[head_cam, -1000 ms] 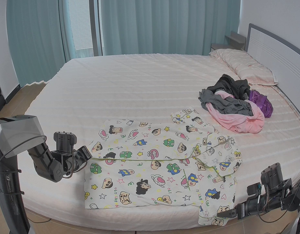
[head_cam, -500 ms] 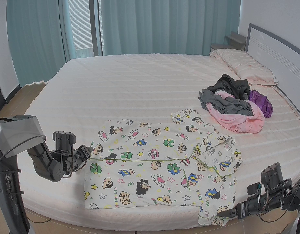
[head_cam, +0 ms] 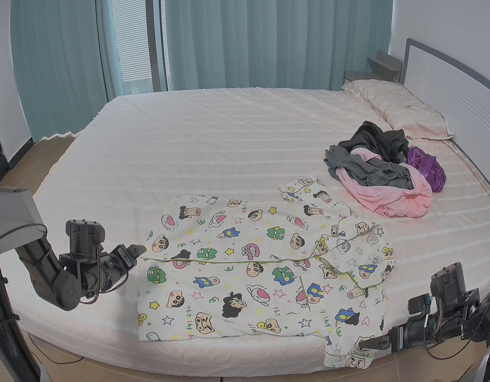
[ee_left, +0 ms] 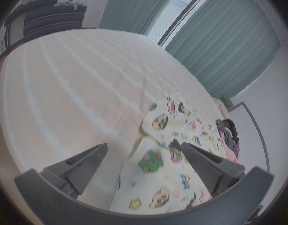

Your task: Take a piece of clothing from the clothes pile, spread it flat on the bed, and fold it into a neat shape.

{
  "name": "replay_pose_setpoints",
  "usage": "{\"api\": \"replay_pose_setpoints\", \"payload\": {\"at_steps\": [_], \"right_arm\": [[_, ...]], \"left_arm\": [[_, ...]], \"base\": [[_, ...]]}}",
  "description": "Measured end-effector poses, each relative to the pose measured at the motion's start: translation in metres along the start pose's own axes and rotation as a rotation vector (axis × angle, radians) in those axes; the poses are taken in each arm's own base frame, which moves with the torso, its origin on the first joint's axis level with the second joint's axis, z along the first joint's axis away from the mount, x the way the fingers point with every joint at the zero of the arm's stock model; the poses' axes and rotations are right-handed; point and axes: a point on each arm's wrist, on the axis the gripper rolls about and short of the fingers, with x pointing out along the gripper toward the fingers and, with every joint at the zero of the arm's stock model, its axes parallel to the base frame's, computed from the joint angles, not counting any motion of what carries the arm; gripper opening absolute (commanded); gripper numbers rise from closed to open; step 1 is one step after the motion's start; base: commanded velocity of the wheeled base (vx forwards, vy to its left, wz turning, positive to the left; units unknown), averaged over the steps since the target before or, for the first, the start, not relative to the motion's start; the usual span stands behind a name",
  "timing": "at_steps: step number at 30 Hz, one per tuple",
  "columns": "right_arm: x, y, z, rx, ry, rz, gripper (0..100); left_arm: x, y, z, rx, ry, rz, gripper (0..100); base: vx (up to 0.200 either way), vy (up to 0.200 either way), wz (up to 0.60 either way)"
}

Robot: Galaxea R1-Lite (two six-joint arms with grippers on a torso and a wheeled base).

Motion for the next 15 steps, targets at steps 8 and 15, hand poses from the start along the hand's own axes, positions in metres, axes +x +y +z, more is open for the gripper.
{"api": "replay_pose_setpoints", "payload": {"at_steps": [8,15], "right_arm": [[0.000,-0.001,0.000,0.003,-0.001,-0.002,100],[0.000,-0.001,-0.001,0.008,0.003,-0.005,100]], "left_arm": [[-0.047,0.010,-0.054,0.037,0.203,0.017,100],[-0.073,0.017,-0.085,0.031,0.319,0.044,100]], "base": [[0.000,0.000,0.00],[0.000,0.000,0.00]]}}
